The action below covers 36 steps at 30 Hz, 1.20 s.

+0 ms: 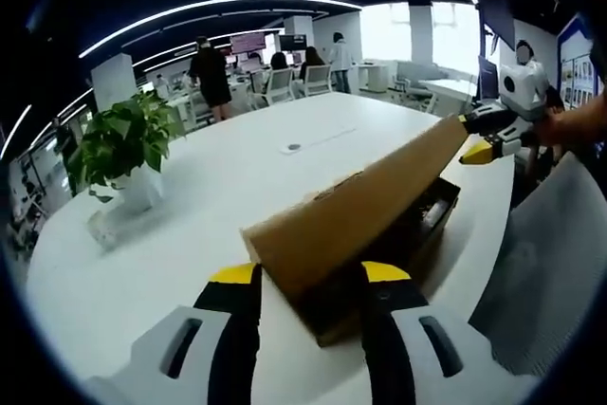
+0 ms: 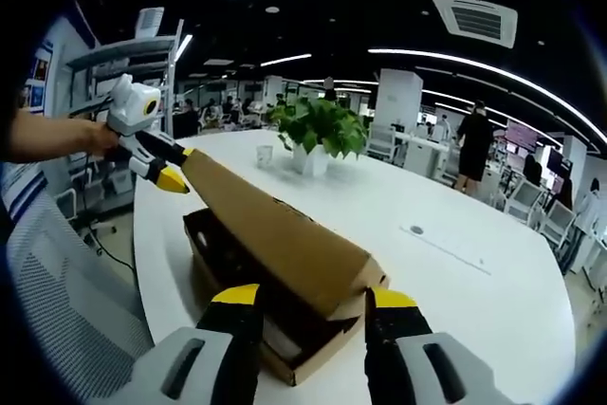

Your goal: Operate the shoe box by opening the lid, removing the specified soft item, and placing it in the target area until the item is outside and the box remains undamaged.

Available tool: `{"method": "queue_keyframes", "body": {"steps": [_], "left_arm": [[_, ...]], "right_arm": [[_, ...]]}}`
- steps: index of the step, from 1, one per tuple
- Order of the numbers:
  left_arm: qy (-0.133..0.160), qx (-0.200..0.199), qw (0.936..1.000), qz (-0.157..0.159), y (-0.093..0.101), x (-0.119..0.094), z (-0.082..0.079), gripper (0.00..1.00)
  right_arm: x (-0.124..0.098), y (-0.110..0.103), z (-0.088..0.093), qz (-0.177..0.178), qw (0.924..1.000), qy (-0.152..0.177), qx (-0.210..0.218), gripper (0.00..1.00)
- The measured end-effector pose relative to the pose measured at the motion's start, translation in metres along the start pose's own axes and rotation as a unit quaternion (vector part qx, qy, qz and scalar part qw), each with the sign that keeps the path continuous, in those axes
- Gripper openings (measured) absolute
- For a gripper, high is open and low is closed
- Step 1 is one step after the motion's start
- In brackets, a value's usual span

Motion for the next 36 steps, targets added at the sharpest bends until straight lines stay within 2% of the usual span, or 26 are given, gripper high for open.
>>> {"method": "queue_keyframes", "body": {"steps": [13, 24, 29, 36], "left_arm": [[0.029, 0.000, 0.9994, -0.021, -0.010, 0.005, -0.025, 0.34], [0.045, 0.005, 0.9980, -0.045, -0.024, 0.009, -0.043, 0.20], [0.053, 0.002, 0.9969, -0.058, -0.031, 0.010, -0.049, 0.10], [0.062, 0.002, 0.9958, -0.067, -0.037, 0.013, -0.056, 0.05]], "right_arm": [[0.005, 0.016, -0.016, 0.016, 0.9998, 0.012, -0.007, 0.39], [0.012, 0.029, -0.024, 0.026, 0.9994, 0.020, -0.014, 0.39], [0.015, 0.034, -0.026, 0.029, 0.9991, 0.022, -0.020, 0.39], [0.021, 0.046, -0.029, 0.033, 0.9989, 0.026, -0.022, 0.36]]}}
Point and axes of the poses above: the point that each gripper's makers call its tool centre point, and the gripper's own axes: x roughly forward along the fingers, y roughly to its right, z roughly out of its underside, the point moved 6 cm from there along -x, roughly backward along the fingers, and after that the axes turned 12 degrees about -x, right-handed, at the moved point
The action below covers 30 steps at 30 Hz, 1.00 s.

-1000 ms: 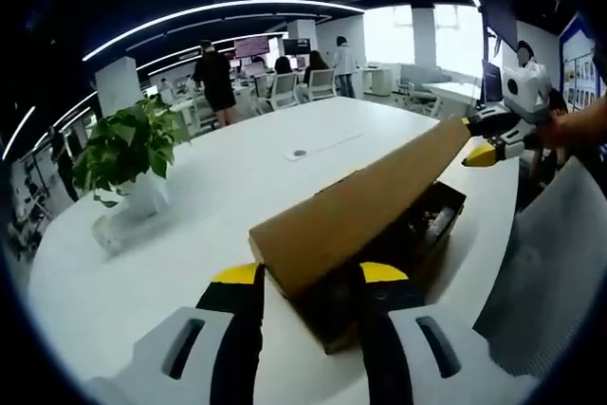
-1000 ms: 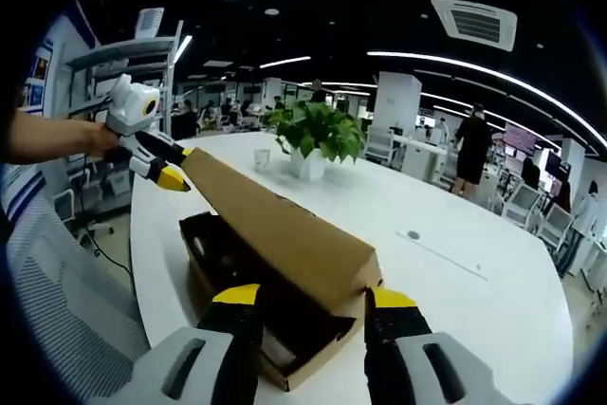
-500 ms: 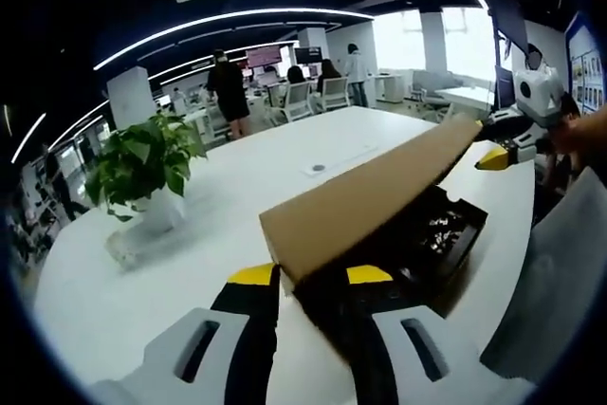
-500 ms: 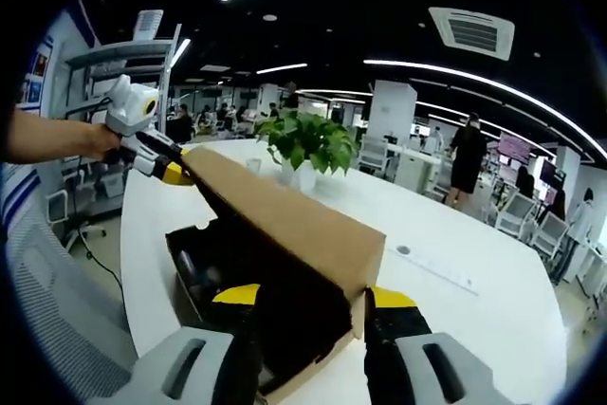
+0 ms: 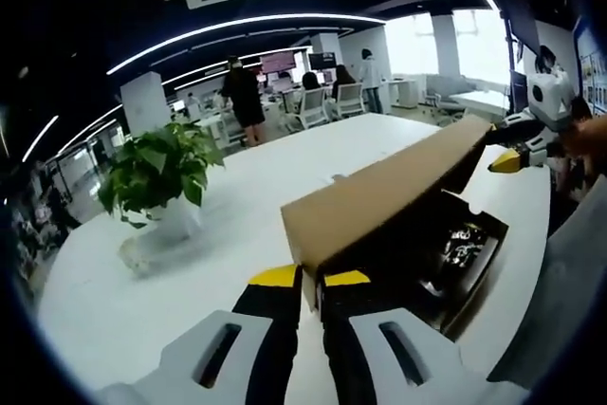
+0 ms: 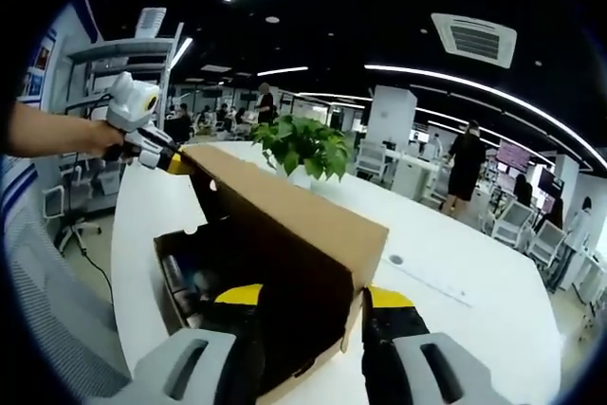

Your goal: Operate the shoe box by opening the lid, removing the specified soft item, and placing it in the target area until the item is outside and the box remains undamaged.

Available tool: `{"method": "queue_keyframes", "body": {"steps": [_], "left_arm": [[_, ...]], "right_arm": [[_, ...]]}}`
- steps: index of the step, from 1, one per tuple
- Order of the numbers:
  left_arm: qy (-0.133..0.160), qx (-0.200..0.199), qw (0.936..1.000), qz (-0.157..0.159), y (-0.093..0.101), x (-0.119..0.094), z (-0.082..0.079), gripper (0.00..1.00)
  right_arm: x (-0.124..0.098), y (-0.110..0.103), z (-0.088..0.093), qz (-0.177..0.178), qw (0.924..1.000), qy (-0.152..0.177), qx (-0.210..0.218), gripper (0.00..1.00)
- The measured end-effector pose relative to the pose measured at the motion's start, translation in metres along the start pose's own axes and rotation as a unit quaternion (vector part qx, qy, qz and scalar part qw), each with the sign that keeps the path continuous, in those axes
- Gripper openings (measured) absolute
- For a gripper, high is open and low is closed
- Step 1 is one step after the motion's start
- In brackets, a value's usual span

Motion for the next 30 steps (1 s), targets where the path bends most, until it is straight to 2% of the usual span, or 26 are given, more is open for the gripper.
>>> {"method": "queue_keyframes", "body": {"steps": [4, 9, 13, 21, 30], "left_arm": [[0.003, -0.001, 1.0000, -0.002, -0.002, 0.004, -0.005, 0.04], [0.004, -0.002, 1.0000, -0.004, -0.005, 0.007, -0.010, 0.04], [0.002, -0.002, 1.0000, -0.003, -0.006, 0.009, -0.013, 0.04], [-0.001, -0.002, 1.0000, -0.002, -0.009, 0.013, -0.015, 0.04], [-0.004, 0.004, 1.0000, -0.001, -0.012, 0.019, -0.020, 0.04]], "right_arm": [[0.004, 0.004, 0.000, 0.001, 1.0000, -0.003, 0.003, 0.34], [0.008, 0.011, 0.004, 0.007, 0.9994, -0.007, 0.033, 0.29], [0.010, 0.012, 0.009, 0.011, 0.9993, -0.015, 0.031, 0.28], [0.014, 0.011, 0.032, 0.018, 0.9981, -0.051, 0.030, 0.24], [0.021, 0.011, 0.056, 0.018, 0.9960, -0.087, 0.007, 0.15]]}}
Point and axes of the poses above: the point that each gripper's makers call its tool centre point, and the gripper's own axes: x roughly forward along the fingers, y roughly to its right, z roughly out of its underside, the point moved 6 cm from there along -x, roughly backward along the fingers, and after that the axes turned 12 degrees about -x, right-handed, at the moved point
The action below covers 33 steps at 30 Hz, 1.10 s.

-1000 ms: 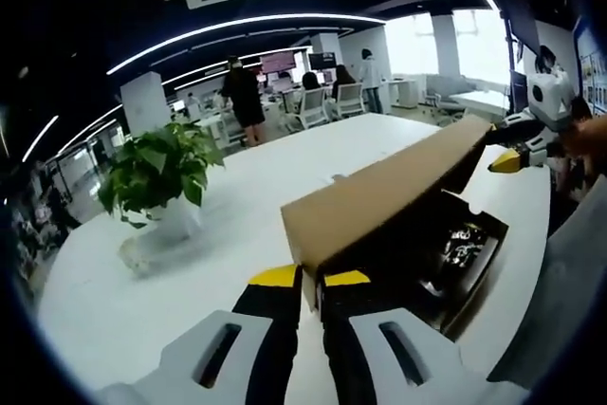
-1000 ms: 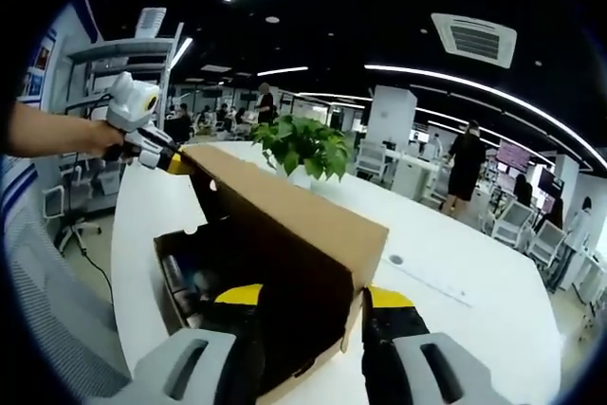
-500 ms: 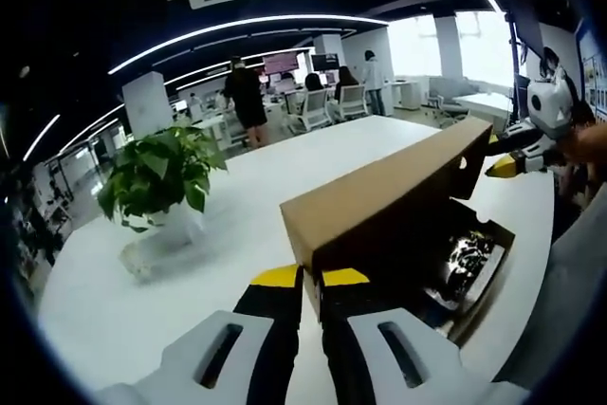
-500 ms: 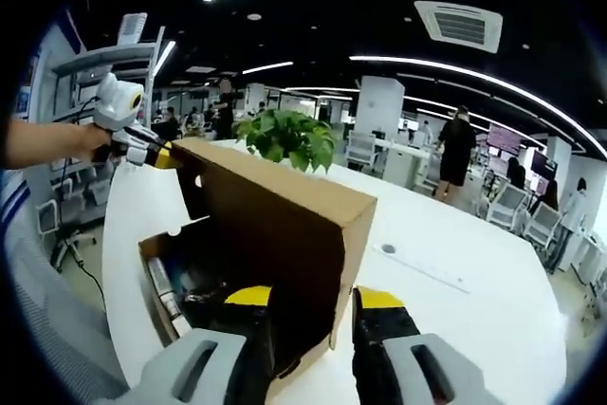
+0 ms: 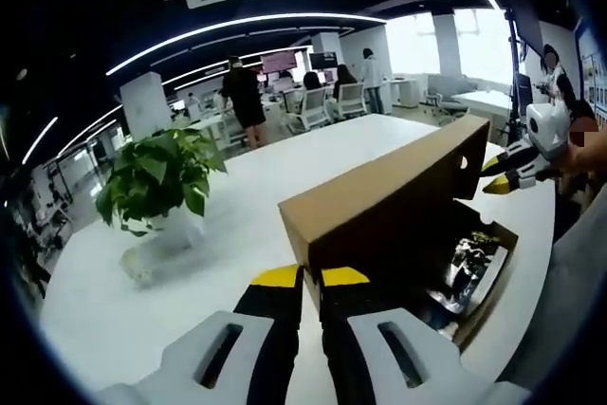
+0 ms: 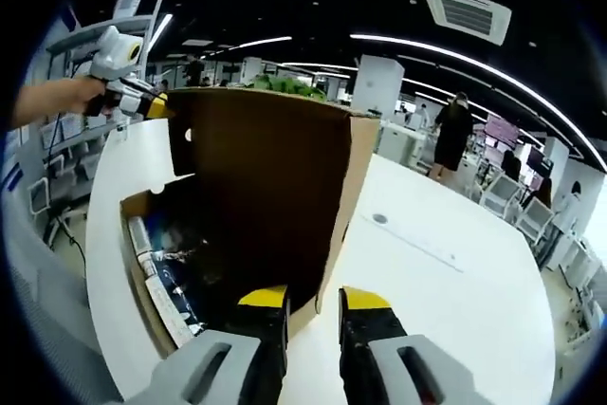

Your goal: Operate the shoe box by opening the lid, removing the specified soft item, and placing it in the target area until the item is outside and the box remains undamaged.

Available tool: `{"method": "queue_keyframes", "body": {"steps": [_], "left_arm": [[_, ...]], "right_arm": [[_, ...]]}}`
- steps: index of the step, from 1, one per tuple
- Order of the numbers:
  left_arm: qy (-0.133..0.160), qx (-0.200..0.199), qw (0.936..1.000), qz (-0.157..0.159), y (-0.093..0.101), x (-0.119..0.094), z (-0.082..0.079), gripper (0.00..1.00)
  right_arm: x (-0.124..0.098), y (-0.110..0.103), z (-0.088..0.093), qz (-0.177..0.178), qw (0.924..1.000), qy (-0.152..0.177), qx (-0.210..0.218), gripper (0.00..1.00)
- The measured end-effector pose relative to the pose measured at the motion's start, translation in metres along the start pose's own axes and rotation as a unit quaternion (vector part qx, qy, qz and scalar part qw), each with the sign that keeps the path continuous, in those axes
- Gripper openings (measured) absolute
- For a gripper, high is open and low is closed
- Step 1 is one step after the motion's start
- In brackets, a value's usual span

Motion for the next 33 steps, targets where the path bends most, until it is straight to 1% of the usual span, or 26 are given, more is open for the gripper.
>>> {"method": "queue_keyframes", "body": {"steps": [12, 16, 21, 33], "left_arm": [[-0.004, 0.004, 1.0000, 0.002, -0.006, 0.009, -0.007, 0.03], [-0.005, 0.006, 1.0000, 0.002, -0.007, 0.011, -0.008, 0.03], [-0.007, 0.007, 0.9999, 0.004, -0.008, 0.014, -0.011, 0.03], [-0.011, 0.008, 0.9999, 0.008, -0.013, 0.022, -0.016, 0.04]], "right_arm": [[0.015, 0.002, 0.016, 0.001, 0.9996, -0.026, -0.011, 0.08], [0.020, 0.002, 0.018, 0.000, 0.9995, -0.030, -0.013, 0.06], [0.027, 0.004, 0.016, -0.001, 0.9992, -0.035, -0.021, 0.05], [0.035, 0.007, 0.007, 0.001, 0.9990, -0.030, -0.032, 0.00]]}}
Point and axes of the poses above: the point that each gripper's makers call its tool centre point, and the gripper's own axes: x roughly forward along the fingers, y roughly to its right, z roughly out of its underside, the point moved 6 cm from there along -x, roughly backward along the fingers, and after that the axes turned 12 degrees about -x, right-handed, at the moved point
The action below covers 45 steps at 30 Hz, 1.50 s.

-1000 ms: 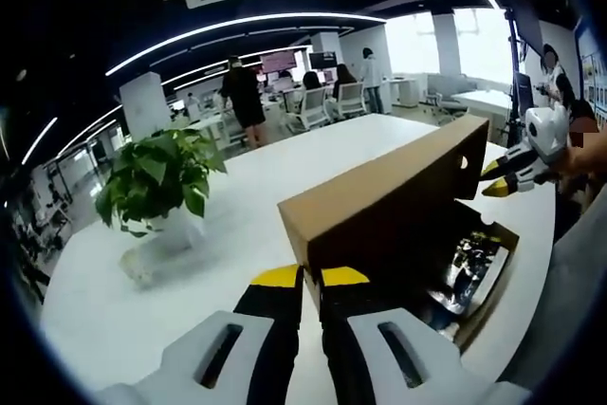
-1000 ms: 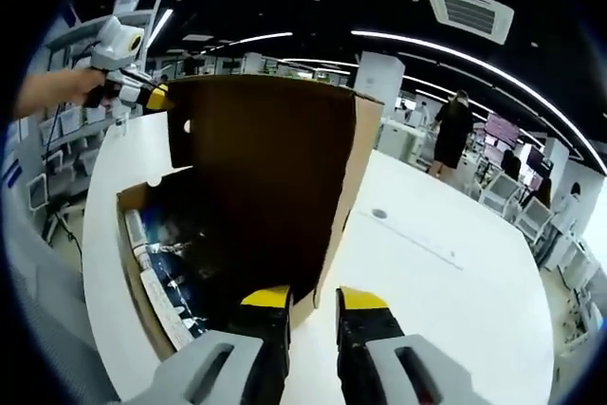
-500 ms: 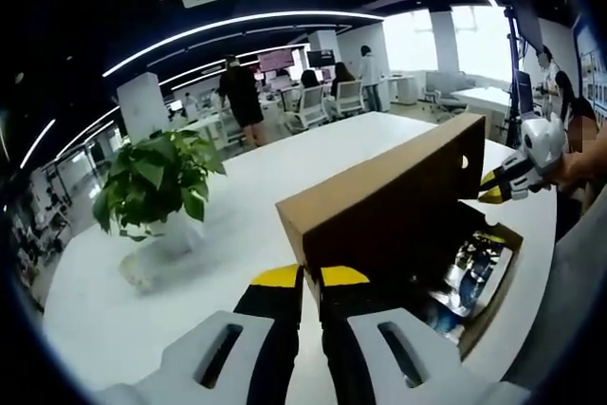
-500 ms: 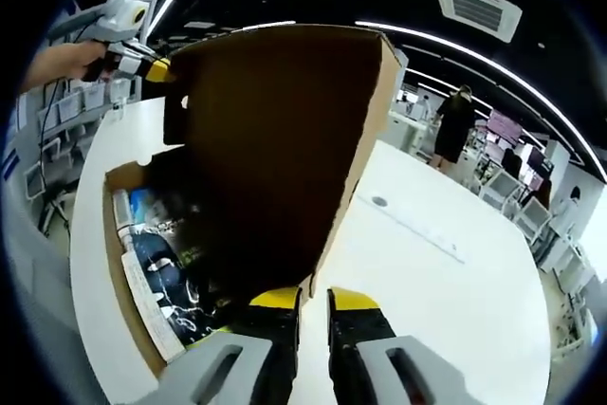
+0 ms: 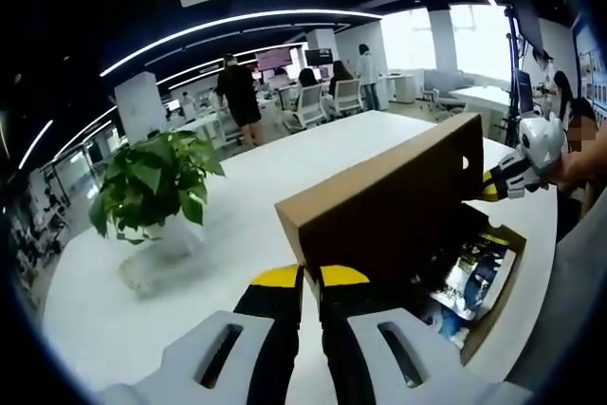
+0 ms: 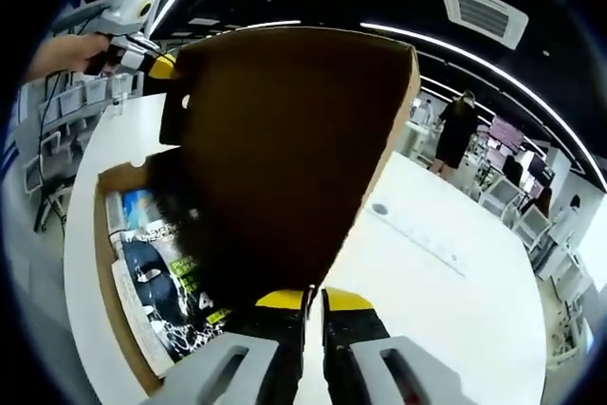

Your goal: Operate the shoe box by opening the lid, removing the specified soft item, and placing it in the target area until the item is outside and the box remains undamaged.

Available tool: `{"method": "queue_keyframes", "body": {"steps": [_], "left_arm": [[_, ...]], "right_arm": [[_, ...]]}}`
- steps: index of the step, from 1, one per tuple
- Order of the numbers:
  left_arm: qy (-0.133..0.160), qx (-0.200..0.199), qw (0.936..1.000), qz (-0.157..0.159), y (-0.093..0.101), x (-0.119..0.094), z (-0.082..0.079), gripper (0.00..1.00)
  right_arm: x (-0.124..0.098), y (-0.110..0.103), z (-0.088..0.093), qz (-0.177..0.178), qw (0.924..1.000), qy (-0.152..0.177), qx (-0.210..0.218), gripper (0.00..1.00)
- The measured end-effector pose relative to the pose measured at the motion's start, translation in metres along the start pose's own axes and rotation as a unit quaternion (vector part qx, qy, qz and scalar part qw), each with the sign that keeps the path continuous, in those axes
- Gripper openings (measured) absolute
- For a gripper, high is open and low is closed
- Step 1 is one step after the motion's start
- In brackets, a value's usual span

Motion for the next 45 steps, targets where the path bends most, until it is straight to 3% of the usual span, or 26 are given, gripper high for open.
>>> {"method": "queue_keyframes", "body": {"steps": [15, 34, 45], "left_arm": [[-0.005, -0.002, 1.0000, 0.001, -0.003, 0.013, -0.004, 0.04], [-0.057, -0.035, 0.9977, -0.009, 0.002, 0.023, 0.058, 0.05], [-0.077, -0.052, 0.9956, -0.010, 0.004, 0.031, 0.073, 0.02]], "right_arm": [[0.003, 0.004, -0.001, 0.006, 0.9999, -0.002, 0.013, 0.00], [0.004, 0.008, -0.003, -0.001, 1.0000, -0.004, 0.002, 0.00], [0.005, 0.009, -0.005, -0.001, 1.0000, -0.007, 0.001, 0.00]]}}
Point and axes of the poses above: the point that each gripper's makers call its tool centre point, and the gripper's own axes: x roughly forward along the fingers, y roughly to its right, z roughly out of its underside, the point moved 6 cm from there along -x, roughly backward along the fingers, and after that the axes turned 12 degrees about -x, right-handed, at the moved point
